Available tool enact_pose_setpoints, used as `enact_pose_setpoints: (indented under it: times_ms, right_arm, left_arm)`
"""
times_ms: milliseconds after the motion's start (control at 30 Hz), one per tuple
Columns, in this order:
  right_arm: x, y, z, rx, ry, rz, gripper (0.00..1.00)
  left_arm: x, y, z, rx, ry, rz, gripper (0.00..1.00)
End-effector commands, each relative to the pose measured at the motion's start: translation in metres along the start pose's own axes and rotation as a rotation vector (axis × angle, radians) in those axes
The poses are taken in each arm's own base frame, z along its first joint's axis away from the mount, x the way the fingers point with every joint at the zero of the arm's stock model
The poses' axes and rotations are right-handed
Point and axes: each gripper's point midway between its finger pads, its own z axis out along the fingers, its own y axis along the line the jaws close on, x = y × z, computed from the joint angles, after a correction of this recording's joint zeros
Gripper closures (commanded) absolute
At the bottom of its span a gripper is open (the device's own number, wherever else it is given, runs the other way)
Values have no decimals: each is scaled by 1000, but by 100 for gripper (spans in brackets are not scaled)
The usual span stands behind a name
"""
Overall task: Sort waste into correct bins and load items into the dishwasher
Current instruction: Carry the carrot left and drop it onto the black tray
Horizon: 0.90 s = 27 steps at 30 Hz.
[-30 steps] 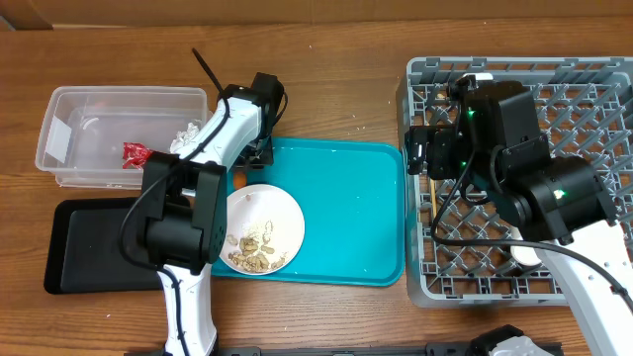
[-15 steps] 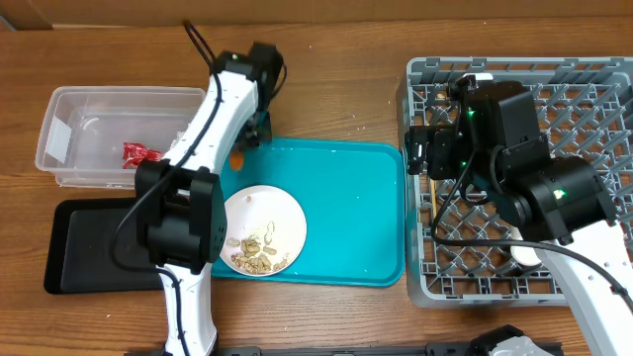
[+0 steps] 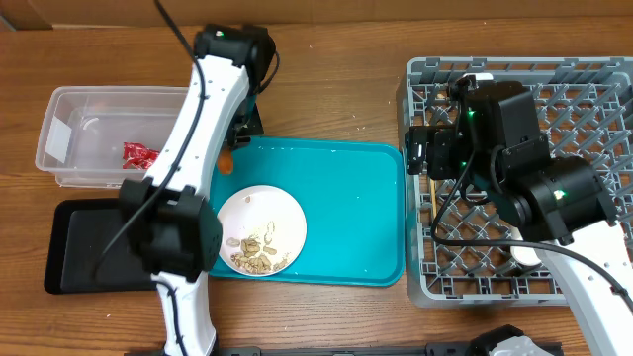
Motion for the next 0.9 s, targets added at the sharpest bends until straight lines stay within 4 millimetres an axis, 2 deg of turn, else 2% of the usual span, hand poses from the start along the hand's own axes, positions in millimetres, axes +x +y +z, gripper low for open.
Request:
enact_pose_setpoints:
  times_ms: [0, 133, 200, 267, 300, 367, 500, 633, 667, 767, 867]
  right_arm:
    - [-8, 4, -7, -13, -29, 2, 0]
    - [-8, 4, -7, -13, -29, 2, 0]
    - [-8, 4, -7, -13, -29, 2, 0]
    - [-8, 4, -7, -13, -29, 2, 0]
    - [-8, 4, -7, -13, -29, 2, 0]
    - [-8, 4, -7, -13, -29, 2, 0]
    - [-8, 4, -7, -13, -29, 2, 0]
    - [-8, 4, -7, -13, -29, 2, 0]
    - [-8, 4, -7, -13, -29, 2, 0]
    - [-8, 4, -7, -13, -29, 2, 0]
    - [-8, 4, -7, -13, -29, 2, 0]
  left_arm:
    - [12, 29, -52, 95, -114, -131, 89]
    - [35, 58, -66, 116, -145, -196, 86]
    - [51, 76, -62, 95, -138, -264, 87]
    - [67, 100, -49, 31, -129, -362, 86]
    - [78, 113, -39, -8, -118, -425, 84]
    - [93, 127, -20, -43, -91, -502, 83]
    - [115, 140, 28, -37, -15, -643, 84]
    - [127, 143, 77, -2, 85, -766, 85]
    - [131, 147, 95, -2, 112, -812, 85]
    - [139, 154, 126, 9, 148, -903, 85]
    - [137, 156, 151, 67, 151, -952, 88]
